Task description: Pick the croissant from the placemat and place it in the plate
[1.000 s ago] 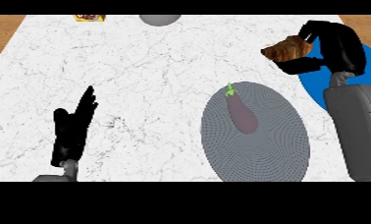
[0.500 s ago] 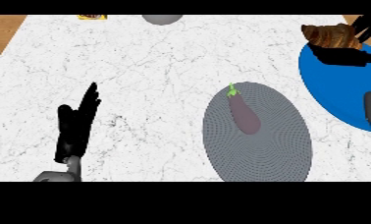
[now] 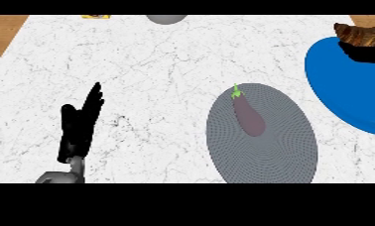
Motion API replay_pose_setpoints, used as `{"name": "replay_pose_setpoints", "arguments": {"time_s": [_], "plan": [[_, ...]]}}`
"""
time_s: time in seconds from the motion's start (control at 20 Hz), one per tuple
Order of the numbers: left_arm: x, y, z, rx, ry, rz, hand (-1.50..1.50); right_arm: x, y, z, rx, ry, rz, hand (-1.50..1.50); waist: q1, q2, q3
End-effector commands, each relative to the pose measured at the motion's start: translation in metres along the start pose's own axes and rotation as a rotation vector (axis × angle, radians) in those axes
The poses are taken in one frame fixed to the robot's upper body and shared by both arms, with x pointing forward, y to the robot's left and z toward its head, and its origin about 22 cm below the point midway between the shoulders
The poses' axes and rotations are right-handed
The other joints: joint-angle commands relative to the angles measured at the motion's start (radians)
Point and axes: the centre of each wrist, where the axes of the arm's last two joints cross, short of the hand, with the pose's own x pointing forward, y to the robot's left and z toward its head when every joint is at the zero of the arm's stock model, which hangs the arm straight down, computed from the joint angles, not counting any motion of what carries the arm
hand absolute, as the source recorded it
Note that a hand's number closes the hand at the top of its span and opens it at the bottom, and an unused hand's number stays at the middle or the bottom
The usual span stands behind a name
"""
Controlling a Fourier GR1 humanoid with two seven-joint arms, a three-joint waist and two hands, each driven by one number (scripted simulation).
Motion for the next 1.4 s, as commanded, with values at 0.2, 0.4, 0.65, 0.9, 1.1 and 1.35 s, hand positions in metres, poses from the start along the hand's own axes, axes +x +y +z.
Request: {"name": "replay_pose_setpoints", "arguments": {"time_s": [0.2,0.4,0.65,0.9,1.1,1.35], "plan": [[0.000,0.001,-0.006,-0.005,-0.005,-0.010,0.00,-0.044,0.012,-0.028,0.156,0.086,0.022,1.50,0.019,0.009,0.001],[0.009,-0.003,-0.002,-0.029,-0.001,-0.009,0.00,-0.061,0.027,-0.022,0.303,0.109,-0.016,1.50,0.014,0.005,0.001],[-0.001,0.003,-0.012,-0.023,-0.009,0.016,0.00,-0.086,0.034,-0.020,0.493,0.159,0.039,-1.50,0.027,0.014,0.002],[-0.006,0.000,0.000,-0.013,-0.002,0.005,0.00,-0.098,0.038,-0.012,0.454,-0.012,-0.125,-1.50,0.007,0.003,0.001],[-0.007,-0.012,0.007,0.009,0.000,-0.004,0.00,-0.096,0.020,-0.022,0.329,-0.103,-0.409,-1.50,-0.003,0.000,0.004],[0.002,0.001,0.001,-0.008,0.012,0.015,0.00,-0.111,-0.003,-0.028,0.194,-0.070,-0.725,-1.50,-0.005,-0.001,0.002]]}}
